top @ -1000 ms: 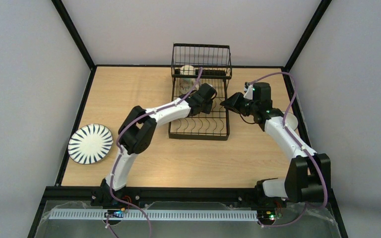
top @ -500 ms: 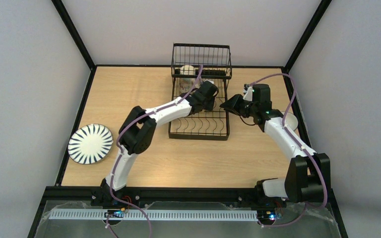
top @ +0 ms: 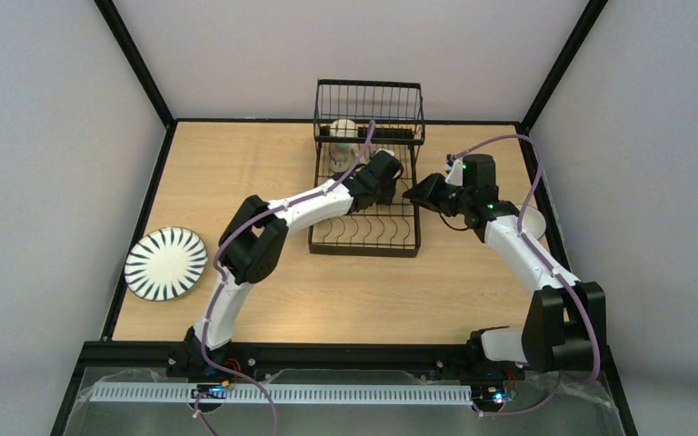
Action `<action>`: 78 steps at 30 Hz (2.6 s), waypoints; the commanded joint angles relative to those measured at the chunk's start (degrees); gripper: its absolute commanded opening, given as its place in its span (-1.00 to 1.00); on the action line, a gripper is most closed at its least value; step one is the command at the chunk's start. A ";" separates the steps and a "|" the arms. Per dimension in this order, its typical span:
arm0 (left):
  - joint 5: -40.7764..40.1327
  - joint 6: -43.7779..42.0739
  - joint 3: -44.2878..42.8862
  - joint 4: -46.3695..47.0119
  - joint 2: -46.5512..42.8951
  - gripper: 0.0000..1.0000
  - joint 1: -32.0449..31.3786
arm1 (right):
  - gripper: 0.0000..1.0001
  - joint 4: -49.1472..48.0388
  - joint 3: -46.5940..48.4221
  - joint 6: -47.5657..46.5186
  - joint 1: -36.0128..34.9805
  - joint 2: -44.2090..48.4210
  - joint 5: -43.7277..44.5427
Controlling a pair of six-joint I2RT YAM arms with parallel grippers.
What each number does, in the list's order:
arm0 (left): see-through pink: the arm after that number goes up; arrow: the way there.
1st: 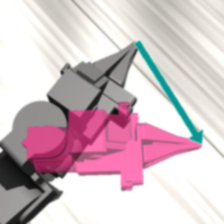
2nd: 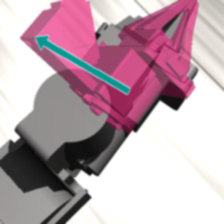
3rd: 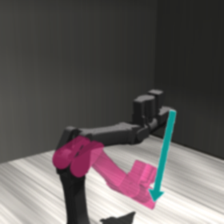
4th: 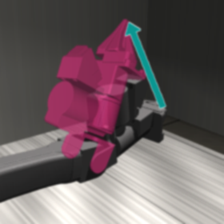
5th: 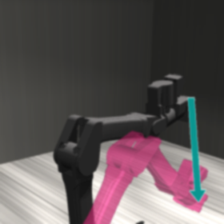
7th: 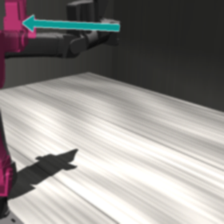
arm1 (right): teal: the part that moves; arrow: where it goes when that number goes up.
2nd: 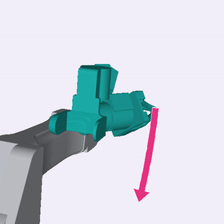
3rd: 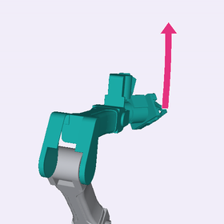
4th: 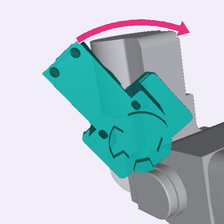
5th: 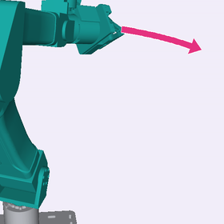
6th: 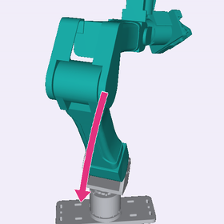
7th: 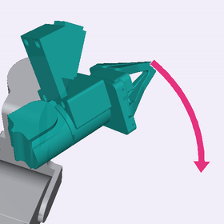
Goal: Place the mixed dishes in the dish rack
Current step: Place the upside down cup on the dish rack.
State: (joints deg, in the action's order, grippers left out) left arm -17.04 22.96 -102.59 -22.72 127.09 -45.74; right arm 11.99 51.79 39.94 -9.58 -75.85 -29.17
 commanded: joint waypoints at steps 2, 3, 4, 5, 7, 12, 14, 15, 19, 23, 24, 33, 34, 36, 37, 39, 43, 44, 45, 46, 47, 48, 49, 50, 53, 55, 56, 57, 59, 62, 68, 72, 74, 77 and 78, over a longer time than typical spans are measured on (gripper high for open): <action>-1.60 0.58 1.38 0.84 -1.29 -0.39 -0.32 | 0.27 1.47 -1.07 -1.33 0.23 1.73 -0.36; -1.72 0.59 1.66 1.14 -1.31 -0.47 -0.32 | 0.27 1.64 -1.08 -1.48 0.26 1.64 -0.36; -1.81 0.57 1.94 1.38 -1.32 -0.55 -0.32 | 0.27 1.70 -1.01 -1.65 0.27 1.53 -0.32; -2.12 0.71 2.10 1.65 -1.35 -0.66 -0.32 | 0.27 1.85 -0.95 -1.79 0.27 1.36 -0.28; -2.60 0.98 3.05 2.47 -1.76 -0.79 -0.28 | 0.27 2.07 -0.71 -2.10 0.27 0.88 -0.28; -3.42 1.30 4.85 4.20 -2.49 -0.96 -0.24 | 0.28 2.28 -0.12 -2.67 0.27 -0.09 -0.35; -3.67 1.26 5.49 5.08 -2.79 -0.97 -0.23 | 0.27 2.24 -0.03 -2.81 0.27 -0.40 -0.45; -3.90 1.29 5.95 5.66 -3.02 -0.97 -0.23 | 0.27 2.21 -0.02 -2.85 0.27 -0.57 -0.49; -4.70 1.45 7.55 7.62 -3.97 -0.97 -0.14 | 0.28 2.20 -0.02 -3.02 0.27 -0.96 -0.54; -5.50 1.58 7.90 8.85 -4.73 -0.97 -0.14 | 0.28 1.95 0.07 -3.20 0.27 -1.68 -0.70; -5.57 1.61 8.04 9.22 -4.95 -0.96 -0.09 | 0.28 1.84 0.07 -3.20 0.27 -1.85 -0.71; -3.78 2.04 6.53 11.14 -4.90 -0.96 0.83 | 0.28 1.47 0.46 -3.19 0.27 -2.61 -0.71; -3.48 2.01 6.25 11.39 -4.83 -0.96 0.90 | 0.28 1.59 0.46 -3.27 0.27 -2.71 -0.71; -2.87 1.99 5.54 12.10 -4.70 -0.97 0.91 | 0.28 1.55 0.42 -3.38 0.27 -2.80 -0.63; -2.79 2.08 4.96 12.09 -4.49 -0.96 0.92 | 0.28 1.51 0.42 -3.36 0.27 -2.87 -0.56; -2.52 2.31 4.29 12.36 -4.46 -0.97 0.97 | 0.28 1.41 0.33 -3.30 0.27 -2.98 -0.54; -0.92 3.93 4.40 14.33 -4.34 -0.96 1.00 | 0.28 1.22 0.20 -3.33 0.27 -3.24 -0.54; -0.25 4.44 4.67 15.12 -4.24 -0.96 1.00 | 0.28 1.16 0.16 -3.35 0.27 -3.25 -0.54; 0.33 4.94 4.93 15.83 -4.15 -0.96 1.00 | 0.28 1.11 0.08 -3.38 0.27 -3.25 -0.54; 0.89 5.49 5.27 16.56 -3.99 -0.96 0.93 | 0.28 1.15 0.07 -3.45 0.27 -3.25 -0.47; 1.29 5.93 5.69 17.24 -3.99 -0.96 0.91 | 0.28 1.16 0.02 -3.49 0.31 -3.31 -0.45; 1.50 6.37 5.99 17.90 -3.92 -0.96 0.91 | 0.28 1.14 -0.02 -3.55 0.27 -3.33 -0.41; 1.60 6.70 6.26 18.35 -3.81 -0.96 0.91 | 0.29 1.19 -0.02 -3.63 0.27 -3.33 -0.45; 1.76 6.81 6.48 19.00 -3.78 -0.96 0.91 | 0.29 1.24 -0.02 -3.72 0.27 -3.33 -0.38; 2.41 6.83 7.07 20.60 -4.05 -0.97 0.91 | 0.29 1.45 -0.11 -4.03 0.27 -3.41 -0.36; 2.23 6.73 7.62 21.71 -4.74 -0.96 0.91 | 0.29 1.52 -0.15 -4.16 0.27 -3.47 -0.36; 2.12 6.74 7.78 22.03 -4.93 -0.97 0.91 | 0.29 1.55 -0.19 -4.17 0.27 -3.43 -0.36; 2.17 6.64 7.83 22.10 -4.92 -0.97 0.91 | 0.29 1.54 -0.20 -4.17 0.27 -3.38 -0.34; 2.31 6.50 7.59 21.98 -4.63 -0.96 0.91 | 0.29 1.46 -0.27 -4.25 0.27 -3.34 -0.36; 2.64 6.56 8.46 22.10 -4.42 -0.96 0.91 | 0.29 1.47 -0.42 -4.41 0.27 -3.28 -0.28; 3.13 6.42 10.14 25.70 -3.81 -0.96 0.91 | 0.29 0.38 -1.93 -4.63 0.29 -3.53 -0.61; 2.49 7.42 13.45 26.43 -4.73 -0.96 0.91 | 0.29 -0.20 -2.65 -4.95 0.29 -4.92 -0.64; 2.06 8.00 15.99 27.18 -5.63 -0.96 0.91 | 0.30 -0.31 -2.55 -5.36 0.27 -5.77 -0.20; 1.30 8.54 18.58 27.22 -6.51 -0.97 0.99 | 0.30 -0.64 -1.82 -5.64 0.27 -7.00 -0.11; 1.16 8.71 19.19 27.28 -6.88 -0.96 1.04 | 0.30 -0.65 -1.46 -5.73 0.27 -7.47 0.04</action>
State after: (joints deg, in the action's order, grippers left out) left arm -12.67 30.44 -86.61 4.34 123.48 -45.30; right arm 12.40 49.95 35.83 -9.58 -81.60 -29.58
